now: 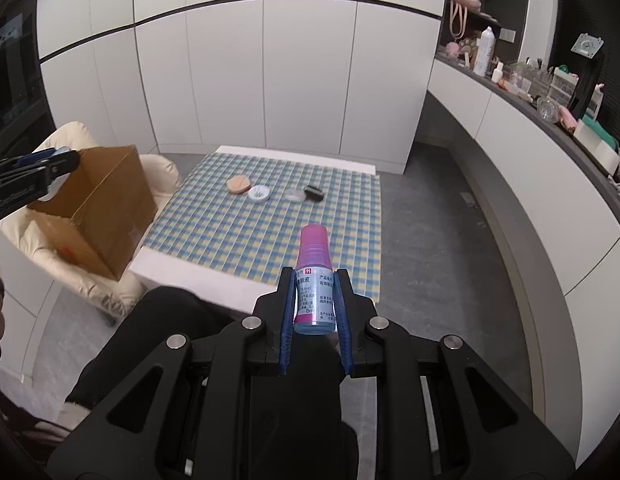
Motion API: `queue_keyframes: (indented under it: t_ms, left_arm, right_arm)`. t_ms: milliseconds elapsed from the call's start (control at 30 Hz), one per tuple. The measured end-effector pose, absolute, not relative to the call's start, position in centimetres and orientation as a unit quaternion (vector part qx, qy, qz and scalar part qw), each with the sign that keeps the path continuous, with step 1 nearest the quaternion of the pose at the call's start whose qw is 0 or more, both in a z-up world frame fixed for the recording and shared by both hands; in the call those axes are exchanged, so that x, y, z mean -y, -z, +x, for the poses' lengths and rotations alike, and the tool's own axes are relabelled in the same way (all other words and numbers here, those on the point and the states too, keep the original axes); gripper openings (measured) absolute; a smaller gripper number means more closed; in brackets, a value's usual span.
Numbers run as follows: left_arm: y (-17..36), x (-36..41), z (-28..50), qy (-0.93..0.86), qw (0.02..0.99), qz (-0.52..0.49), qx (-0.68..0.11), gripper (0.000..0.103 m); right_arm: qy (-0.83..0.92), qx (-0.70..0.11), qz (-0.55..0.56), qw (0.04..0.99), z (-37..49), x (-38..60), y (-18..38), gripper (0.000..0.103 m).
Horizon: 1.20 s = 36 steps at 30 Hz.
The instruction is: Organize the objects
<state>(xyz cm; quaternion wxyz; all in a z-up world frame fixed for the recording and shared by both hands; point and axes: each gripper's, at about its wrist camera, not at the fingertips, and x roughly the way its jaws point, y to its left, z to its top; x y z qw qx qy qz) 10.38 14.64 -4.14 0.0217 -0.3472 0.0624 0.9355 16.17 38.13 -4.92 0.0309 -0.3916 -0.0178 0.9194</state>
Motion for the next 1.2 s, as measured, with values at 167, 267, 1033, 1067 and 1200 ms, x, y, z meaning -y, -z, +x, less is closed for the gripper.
queue_keyframes:
  t_ms: [167,267,1033,1067,1200]
  left_arm:
    - [5.2,-14.4,11.5,-0.930,0.030,-0.361,-0.059,0.041]
    - [5.8,-14.2,12.0,-0.929,0.022,-0.363,-0.068,0.041]
    - [7.0,-13.1,13.7,-0.923,-0.002,-0.380,-0.055,0.041]
    - [7.1,-13.1,13.6,-0.923,-0.003,-0.381,-0.054,0.041]
    - [7.4,-12.7,13.2,-0.922,-0.006,-0.385,-0.047,0.041]
  right_arm:
    - [-0.911,0.027,-0.412,0.010,17.4,-37.1,6.4,0.020]
    - [-0.906,0.025,-0.423,0.002,17.8,-36.5,7.4,0.020]
    - [-0.907,0.036,-0.420,0.005,18.8,-37.0,7.3,0.020]
    - [-0.906,0.036,-0.422,0.005,18.6,-37.0,7.4,0.020]
    - [-0.903,0.036,-0.428,0.002,18.0,-36.9,8.0,0.020]
